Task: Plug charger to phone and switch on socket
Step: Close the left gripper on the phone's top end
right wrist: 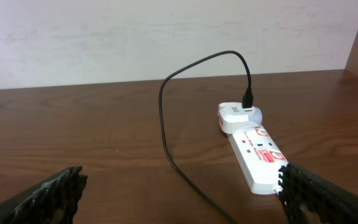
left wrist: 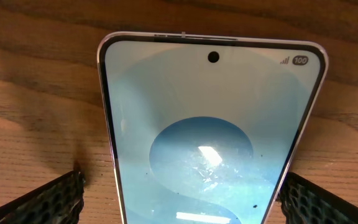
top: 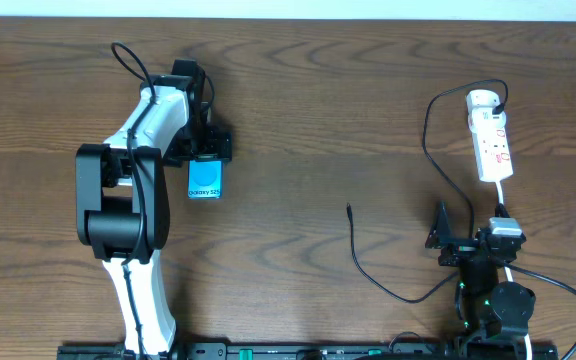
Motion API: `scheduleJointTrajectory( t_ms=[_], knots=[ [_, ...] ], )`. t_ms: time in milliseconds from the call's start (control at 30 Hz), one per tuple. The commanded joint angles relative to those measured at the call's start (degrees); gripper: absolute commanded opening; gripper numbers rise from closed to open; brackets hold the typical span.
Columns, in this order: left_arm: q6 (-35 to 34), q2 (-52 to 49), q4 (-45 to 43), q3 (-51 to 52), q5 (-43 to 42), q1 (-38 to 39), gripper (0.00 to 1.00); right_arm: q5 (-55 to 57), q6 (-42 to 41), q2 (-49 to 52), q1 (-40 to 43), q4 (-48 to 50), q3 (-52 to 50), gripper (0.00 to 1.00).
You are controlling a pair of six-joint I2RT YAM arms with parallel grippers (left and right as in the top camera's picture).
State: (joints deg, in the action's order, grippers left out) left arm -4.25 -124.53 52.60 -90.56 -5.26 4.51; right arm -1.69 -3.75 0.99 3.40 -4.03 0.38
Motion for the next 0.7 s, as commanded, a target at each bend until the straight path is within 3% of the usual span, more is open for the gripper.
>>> scheduleJointTrajectory(
  t_ms=[0, 667],
  knots=[
    [-0.09, -0.85, 0.02, 1.25, -0.26, -0.13, 1.0, 0.07, -0.7, -0.28, -0.5, -0.26, -0.07, 0.99],
    [-0.07, -0.85, 0.46, 1.25, -0.26, -0.13, 0.8, 0.07, -0.7, -0.28, -0.5, -0.26, -0.07, 0.99]
  ],
)
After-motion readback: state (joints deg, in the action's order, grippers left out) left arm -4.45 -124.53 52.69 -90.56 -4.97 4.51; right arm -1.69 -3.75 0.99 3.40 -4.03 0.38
